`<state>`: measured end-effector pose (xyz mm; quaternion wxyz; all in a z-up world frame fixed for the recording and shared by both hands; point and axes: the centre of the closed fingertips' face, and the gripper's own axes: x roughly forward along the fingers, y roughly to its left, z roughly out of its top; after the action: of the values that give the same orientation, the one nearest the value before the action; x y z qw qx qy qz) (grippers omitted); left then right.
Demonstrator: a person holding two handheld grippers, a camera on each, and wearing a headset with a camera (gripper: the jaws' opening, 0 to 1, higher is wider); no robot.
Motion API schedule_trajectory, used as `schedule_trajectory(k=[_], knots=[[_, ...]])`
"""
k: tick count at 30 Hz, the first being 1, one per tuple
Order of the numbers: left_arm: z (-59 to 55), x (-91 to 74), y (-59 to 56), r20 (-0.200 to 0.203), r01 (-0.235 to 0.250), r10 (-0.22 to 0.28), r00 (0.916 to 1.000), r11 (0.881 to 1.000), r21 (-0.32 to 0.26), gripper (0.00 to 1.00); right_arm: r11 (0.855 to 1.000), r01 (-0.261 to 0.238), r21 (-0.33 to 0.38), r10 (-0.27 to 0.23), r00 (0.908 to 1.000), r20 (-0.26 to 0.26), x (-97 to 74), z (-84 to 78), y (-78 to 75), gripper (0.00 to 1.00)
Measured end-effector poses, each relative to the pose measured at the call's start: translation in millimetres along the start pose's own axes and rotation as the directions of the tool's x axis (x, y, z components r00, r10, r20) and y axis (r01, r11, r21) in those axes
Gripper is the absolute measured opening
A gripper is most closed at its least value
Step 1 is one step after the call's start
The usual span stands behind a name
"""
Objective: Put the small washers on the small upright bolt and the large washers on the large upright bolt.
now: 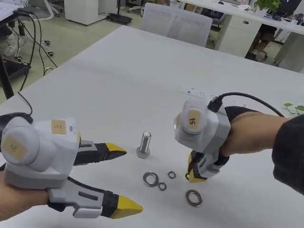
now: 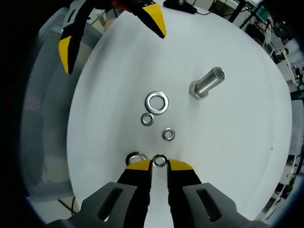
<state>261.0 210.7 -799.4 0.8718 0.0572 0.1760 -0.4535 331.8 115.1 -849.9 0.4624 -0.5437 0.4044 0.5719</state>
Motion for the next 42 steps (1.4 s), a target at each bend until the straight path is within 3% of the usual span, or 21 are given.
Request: schedule_trajectory(k=[10, 25, 34, 42], knots=[[0.8, 1.7, -1.2, 0.003, 0.007, -0.007, 1.0, 1.0, 0.007, 0.7, 1.0, 0.009, 0.01, -0.01, 0.9991, 0.04, -26.3, 2.8, 11.6, 0.13], [2.3, 3.2, -3.8, 0.003, 0.017, -0.017, 0.9998, 1.0, 0.02, 0.69, 0.997, 0.038, 0.06, -0.042, 0.9974, 0.059, -55.1, -14.2, 21.0, 0.13], [2.9, 3.3, -3.8, 0.006, 0.018, -0.018, 0.9998, 1.0, 0.022, 0.69, 0.992, 0.083, 0.097, -0.088, 0.9951, 0.047, -70.4, -32.1, 7.8, 0.13], [2.9, 1.7, -3.5, 0.006, 0.014, -0.014, 0.9999, 1.0, 0.022, 0.69, 0.986, 0.1, 0.13, -0.107, 0.993, 0.049, -73.0, -38.3, -4.8, 0.13]])
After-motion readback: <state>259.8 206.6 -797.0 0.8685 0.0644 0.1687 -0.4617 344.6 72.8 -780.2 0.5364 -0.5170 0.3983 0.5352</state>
